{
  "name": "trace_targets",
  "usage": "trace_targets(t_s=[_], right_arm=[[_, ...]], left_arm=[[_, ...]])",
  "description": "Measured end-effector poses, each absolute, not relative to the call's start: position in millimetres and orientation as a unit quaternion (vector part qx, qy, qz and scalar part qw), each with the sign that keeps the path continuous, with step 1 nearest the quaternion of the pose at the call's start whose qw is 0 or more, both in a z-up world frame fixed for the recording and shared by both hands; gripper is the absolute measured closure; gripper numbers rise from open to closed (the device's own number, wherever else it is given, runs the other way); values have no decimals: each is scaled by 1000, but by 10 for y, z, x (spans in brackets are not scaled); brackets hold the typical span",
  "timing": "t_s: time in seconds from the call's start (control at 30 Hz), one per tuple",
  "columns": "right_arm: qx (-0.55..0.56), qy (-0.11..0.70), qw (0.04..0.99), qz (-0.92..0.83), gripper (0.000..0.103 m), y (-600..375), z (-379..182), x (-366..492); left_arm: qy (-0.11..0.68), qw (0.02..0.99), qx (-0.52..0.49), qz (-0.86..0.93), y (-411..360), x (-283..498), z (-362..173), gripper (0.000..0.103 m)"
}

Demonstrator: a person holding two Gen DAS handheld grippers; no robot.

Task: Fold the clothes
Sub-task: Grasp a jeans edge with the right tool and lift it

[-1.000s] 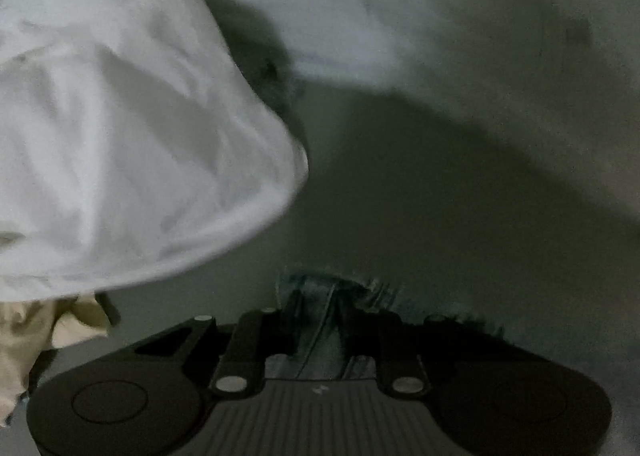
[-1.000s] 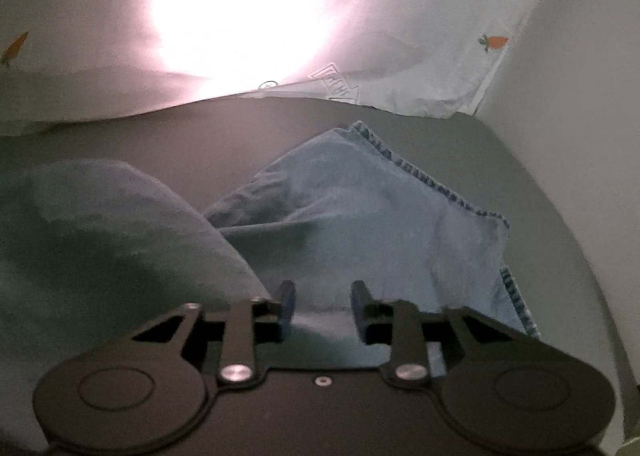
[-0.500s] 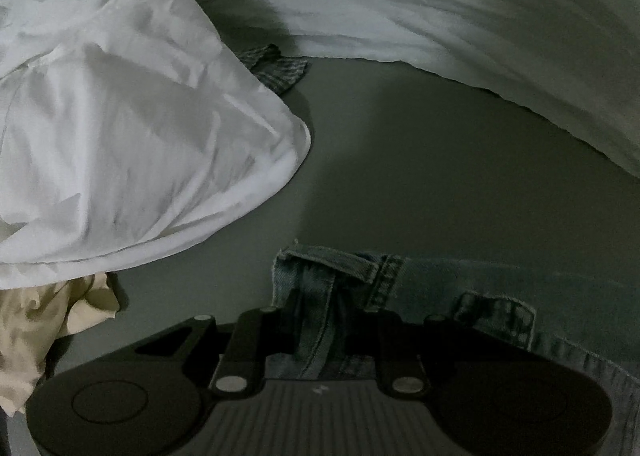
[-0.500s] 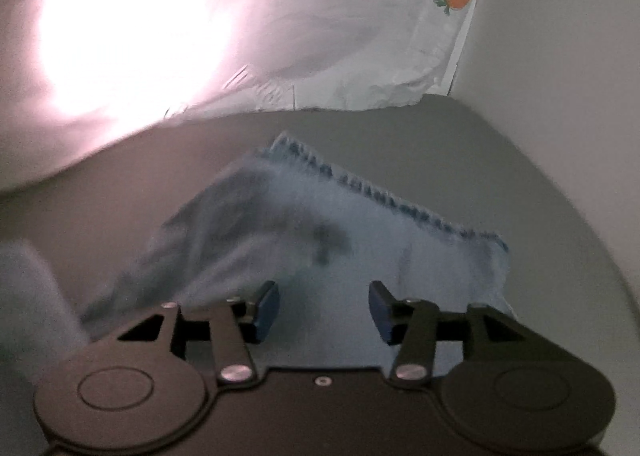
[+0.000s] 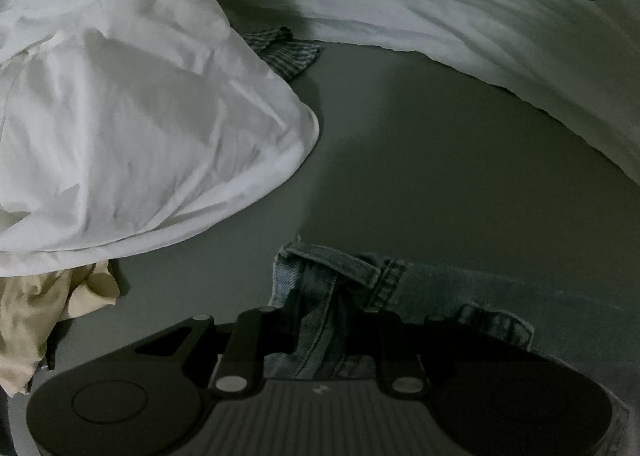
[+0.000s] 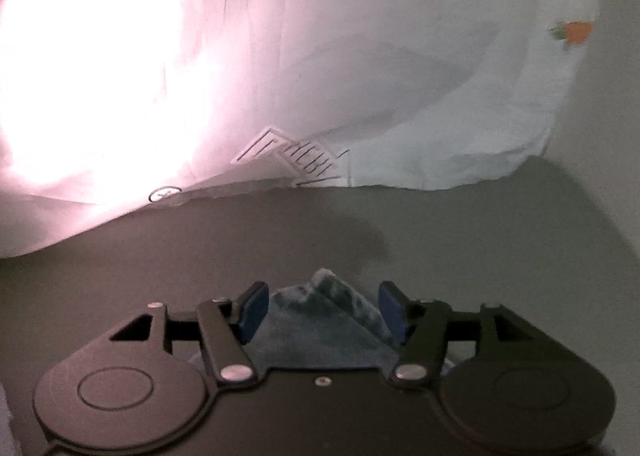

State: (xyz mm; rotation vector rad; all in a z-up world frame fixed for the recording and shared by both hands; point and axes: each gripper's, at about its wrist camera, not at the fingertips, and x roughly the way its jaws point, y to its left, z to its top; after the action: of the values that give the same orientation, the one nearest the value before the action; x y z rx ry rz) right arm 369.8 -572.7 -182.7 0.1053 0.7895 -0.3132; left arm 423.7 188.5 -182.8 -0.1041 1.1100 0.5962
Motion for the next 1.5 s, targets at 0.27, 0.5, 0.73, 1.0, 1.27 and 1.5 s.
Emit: trace_targets(t_s=[0.27,0.5,0.73,1.0,1.27,1.5], right_arm=[[88,396,904,-133,86,-5797,-1943,3772],[47,313,930,-189,91,-5878,-1544,3624],[-3,223,934,-277,91,-6449,-896,3664],[-37,274,920,-278,89,-6356,-1393,4311],[-6,308,903,-300,48,-6454,-1497,4272],[31,289,905,-310,29,-6457,-1043,2907]], left_arm=[[521,799,-34,299,1795,4288,-1847,83],[509,802,-37,310,1792,4293,-1784,86],[454,827,-67,325,1740,4303,-1465,88],[455,813,-81,355,1853,4474,-1726,88],[458,827,11,325,1611,4450,-1579,78],[416,867,-13,274,1256,3881,-1102,52]])
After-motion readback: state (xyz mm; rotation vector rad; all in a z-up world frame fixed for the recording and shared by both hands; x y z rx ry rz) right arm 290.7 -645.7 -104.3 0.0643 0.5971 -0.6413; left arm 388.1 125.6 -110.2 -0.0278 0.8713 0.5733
